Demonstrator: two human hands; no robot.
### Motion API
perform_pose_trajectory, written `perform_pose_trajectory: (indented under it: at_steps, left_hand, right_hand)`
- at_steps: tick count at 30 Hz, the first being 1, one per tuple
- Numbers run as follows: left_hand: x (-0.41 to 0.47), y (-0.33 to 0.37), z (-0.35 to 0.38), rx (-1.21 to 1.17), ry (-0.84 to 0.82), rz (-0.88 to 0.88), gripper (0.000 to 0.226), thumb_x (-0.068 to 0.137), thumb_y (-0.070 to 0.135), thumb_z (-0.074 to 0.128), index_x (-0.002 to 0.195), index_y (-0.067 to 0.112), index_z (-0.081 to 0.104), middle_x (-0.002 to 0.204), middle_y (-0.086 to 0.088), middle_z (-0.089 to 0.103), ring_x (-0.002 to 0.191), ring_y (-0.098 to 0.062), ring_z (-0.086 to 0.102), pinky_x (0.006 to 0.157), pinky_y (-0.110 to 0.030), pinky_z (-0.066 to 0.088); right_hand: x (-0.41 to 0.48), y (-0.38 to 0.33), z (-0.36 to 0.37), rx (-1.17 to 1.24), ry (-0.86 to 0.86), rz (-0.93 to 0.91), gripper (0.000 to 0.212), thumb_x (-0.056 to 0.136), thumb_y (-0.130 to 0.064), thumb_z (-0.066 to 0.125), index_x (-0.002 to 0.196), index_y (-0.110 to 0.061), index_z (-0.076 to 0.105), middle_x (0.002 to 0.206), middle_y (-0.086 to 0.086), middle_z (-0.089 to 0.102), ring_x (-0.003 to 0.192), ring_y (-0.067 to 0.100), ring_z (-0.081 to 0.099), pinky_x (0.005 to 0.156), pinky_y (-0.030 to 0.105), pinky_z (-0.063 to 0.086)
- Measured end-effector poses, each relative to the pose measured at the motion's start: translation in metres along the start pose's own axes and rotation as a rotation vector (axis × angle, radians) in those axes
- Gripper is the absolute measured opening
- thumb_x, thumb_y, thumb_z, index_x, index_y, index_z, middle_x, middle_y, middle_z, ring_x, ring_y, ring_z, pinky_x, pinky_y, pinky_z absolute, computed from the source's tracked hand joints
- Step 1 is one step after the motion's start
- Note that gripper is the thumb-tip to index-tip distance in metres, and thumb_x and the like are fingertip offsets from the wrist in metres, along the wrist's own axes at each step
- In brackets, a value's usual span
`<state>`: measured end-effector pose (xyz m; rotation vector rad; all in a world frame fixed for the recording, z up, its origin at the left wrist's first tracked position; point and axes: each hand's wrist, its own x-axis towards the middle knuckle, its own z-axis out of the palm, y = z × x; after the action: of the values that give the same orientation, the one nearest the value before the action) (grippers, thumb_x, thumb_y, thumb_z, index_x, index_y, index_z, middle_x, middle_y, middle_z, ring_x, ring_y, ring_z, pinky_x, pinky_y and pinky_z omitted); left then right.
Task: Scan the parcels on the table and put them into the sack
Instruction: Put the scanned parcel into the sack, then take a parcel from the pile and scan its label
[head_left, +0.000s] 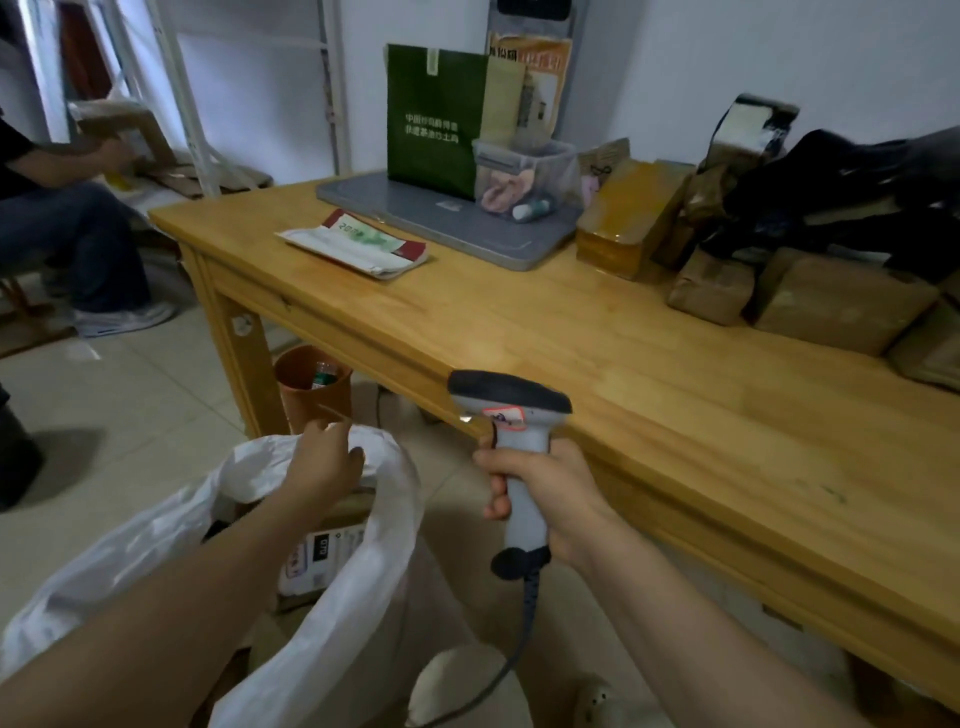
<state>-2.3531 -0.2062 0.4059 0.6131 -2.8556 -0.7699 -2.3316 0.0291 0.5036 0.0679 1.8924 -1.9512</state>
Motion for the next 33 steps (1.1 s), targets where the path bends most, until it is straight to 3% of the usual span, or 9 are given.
perform_pose_trajectory:
  at_steps: [2, 3, 5, 9, 18, 22, 25, 30, 33]
  left_hand:
    - [0.016, 0.046, -0.017, -0.081, 0.145, 0.174, 0.024, 0.093, 0.014, 0.046, 0.109, 0.008, 0.063, 0.117, -0.015, 0.057, 0.114, -0.035, 0.052, 0.085, -0.036, 0.042]
    - [0.025, 0.071, -0.025, -0.128, 0.184, 0.224, 0.028, 0.094, 0.014, 0.047, 0.118, 0.008, 0.062, 0.123, -0.014, 0.054, 0.118, -0.033, 0.049, 0.091, -0.037, 0.041]
    - [0.036, 0.123, -0.034, -0.156, 0.204, 0.282, 0.038, 0.097, 0.017, 0.051, 0.135, 0.012, 0.051, 0.138, -0.010, 0.045, 0.126, -0.026, 0.044, 0.102, -0.034, 0.038]
    - [0.067, 0.221, -0.035, -0.160, 0.165, 0.382, 0.050, 0.094, 0.028, 0.058, 0.140, 0.013, 0.046, 0.140, -0.008, 0.046, 0.126, -0.024, 0.045, 0.103, -0.035, 0.040]
    - [0.182, 0.363, 0.013, -0.200, -0.028, 0.319, 0.102, 0.061, 0.069, 0.070, 0.141, 0.013, 0.042, 0.141, -0.014, 0.046, 0.131, -0.034, 0.041, 0.105, -0.049, 0.040]
    - [0.232, 0.396, 0.046, -0.176, -0.059, 0.187, 0.133, 0.060, 0.068, 0.076, 0.153, 0.010, 0.000, 0.160, -0.017, 0.005, 0.147, -0.035, 0.008, 0.118, -0.050, 0.015]
    - [0.260, 0.410, 0.059, -0.176, -0.048, 0.130, 0.145, 0.053, 0.068, 0.080, 0.152, 0.009, -0.009, 0.160, -0.017, 0.001, 0.147, -0.036, 0.004, 0.118, -0.054, 0.011]
    - [0.256, 0.411, 0.052, -0.173, -0.029, 0.153, 0.119, 0.059, 0.066, 0.075, 0.149, 0.011, 0.020, 0.151, -0.020, 0.028, 0.139, -0.038, 0.026, 0.113, -0.050, 0.029]
    - [0.238, 0.394, 0.037, -0.330, -0.117, 0.144, 0.114, 0.040, 0.073, 0.069, 0.138, 0.021, 0.043, 0.139, -0.011, 0.047, 0.128, -0.033, 0.042, 0.106, -0.048, 0.040]
  right_hand:
    - [0.002, -0.022, -0.012, 0.116, -0.002, -0.002, 0.005, 0.084, 0.001, 0.065, 0.086, -0.003, 0.062, 0.052, 0.006, 0.050, 0.039, 0.016, 0.045, 0.050, 0.030, 0.048]
    - [0.004, -0.033, -0.020, 0.176, 0.001, 0.000, 0.006, 0.084, 0.001, 0.065, 0.083, -0.004, 0.061, 0.052, 0.006, 0.049, 0.039, 0.015, 0.044, 0.049, 0.029, 0.048]
    - [0.009, -0.056, -0.039, 0.270, 0.032, -0.006, 0.008, 0.084, 0.000, 0.065, 0.079, -0.005, 0.060, 0.051, 0.007, 0.050, 0.039, 0.015, 0.044, 0.047, 0.027, 0.049]
    - [0.030, -0.102, -0.089, 0.379, 0.142, -0.026, 0.012, 0.084, -0.003, 0.066, 0.078, -0.005, 0.055, 0.053, 0.005, 0.049, 0.037, 0.014, 0.045, 0.045, 0.027, 0.050]
    - [0.112, -0.159, -0.201, 0.384, 0.287, -0.056, 0.013, 0.087, -0.004, 0.061, 0.076, -0.005, 0.054, 0.050, 0.004, 0.048, 0.035, 0.013, 0.045, 0.043, 0.026, 0.051]
    - [0.146, -0.158, -0.218, 0.328, 0.221, -0.038, 0.007, 0.086, -0.004, 0.063, 0.082, -0.003, 0.057, 0.050, 0.005, 0.050, 0.035, 0.013, 0.046, 0.043, 0.027, 0.051]
    - [0.161, -0.155, -0.224, 0.310, 0.176, -0.050, 0.008, 0.085, -0.004, 0.065, 0.081, -0.002, 0.058, 0.050, 0.005, 0.051, 0.036, 0.014, 0.046, 0.045, 0.027, 0.052]
    - [0.162, -0.149, -0.227, 0.271, 0.216, -0.084, 0.008, 0.083, -0.003, 0.066, 0.084, -0.001, 0.058, 0.051, 0.006, 0.052, 0.036, 0.015, 0.047, 0.046, 0.028, 0.053]
    - [0.145, -0.147, -0.227, 0.349, 0.245, -0.059, 0.008, 0.084, -0.002, 0.065, 0.085, -0.002, 0.057, 0.049, 0.005, 0.051, 0.035, 0.014, 0.046, 0.044, 0.027, 0.052]
